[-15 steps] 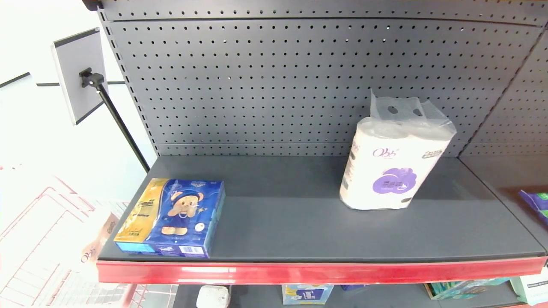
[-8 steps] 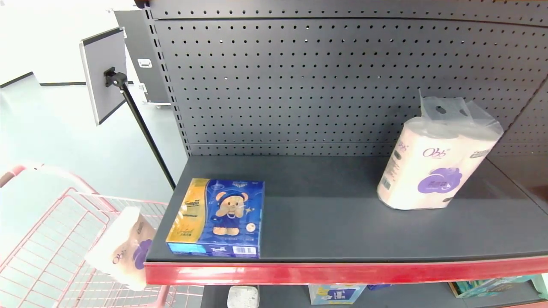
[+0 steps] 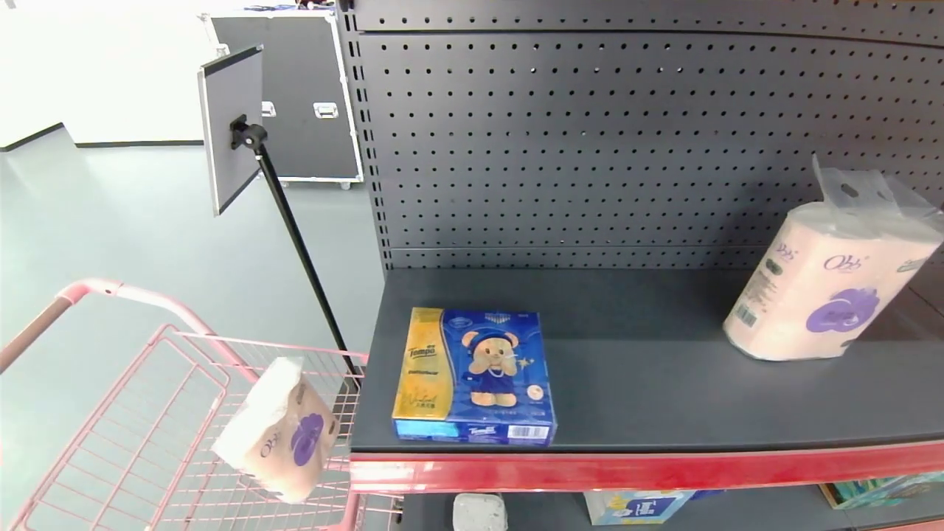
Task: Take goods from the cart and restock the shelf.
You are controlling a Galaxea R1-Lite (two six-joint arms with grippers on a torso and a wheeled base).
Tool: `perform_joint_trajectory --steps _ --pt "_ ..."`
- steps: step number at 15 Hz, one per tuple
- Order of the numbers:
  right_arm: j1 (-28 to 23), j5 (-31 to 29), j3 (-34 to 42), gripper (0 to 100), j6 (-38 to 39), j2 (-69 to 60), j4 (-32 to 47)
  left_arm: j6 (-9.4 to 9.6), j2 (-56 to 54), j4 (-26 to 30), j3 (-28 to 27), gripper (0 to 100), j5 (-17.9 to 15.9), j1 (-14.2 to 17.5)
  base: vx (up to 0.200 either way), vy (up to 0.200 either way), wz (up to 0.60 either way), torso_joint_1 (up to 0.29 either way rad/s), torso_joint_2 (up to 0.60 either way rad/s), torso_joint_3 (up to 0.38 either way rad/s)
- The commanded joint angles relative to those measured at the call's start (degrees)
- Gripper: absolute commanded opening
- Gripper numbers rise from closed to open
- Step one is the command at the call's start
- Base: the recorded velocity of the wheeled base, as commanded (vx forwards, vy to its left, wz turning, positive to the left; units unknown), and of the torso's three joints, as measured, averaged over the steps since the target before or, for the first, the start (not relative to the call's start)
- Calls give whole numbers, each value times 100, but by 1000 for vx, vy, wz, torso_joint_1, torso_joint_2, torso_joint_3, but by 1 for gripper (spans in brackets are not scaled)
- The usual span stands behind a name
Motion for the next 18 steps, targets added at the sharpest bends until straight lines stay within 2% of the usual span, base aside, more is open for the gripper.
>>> perform_joint_trajectory --steps 1,3,10,16,18 --pt "1 1 1 100 -1 5 -1 -2 2 4 0 100 1 0 0 200 0 -2 -2 7" --pt "1 1 1 100 -1 5 -1 -2 2 4 0 100 1 0 0 200 0 5 2 5" --pt "1 1 1 100 -1 5 -1 -2 2 4 0 100 1 0 0 0 0 0 0 0" --pt "1 1 1 100 -1 5 -1 -2 2 4 0 100 10 0 0 200 0 5 2 -2" --pt "1 1 1 100 -1 5 -1 -2 2 -4 0 100 1 0 0 0 0 0 0 0"
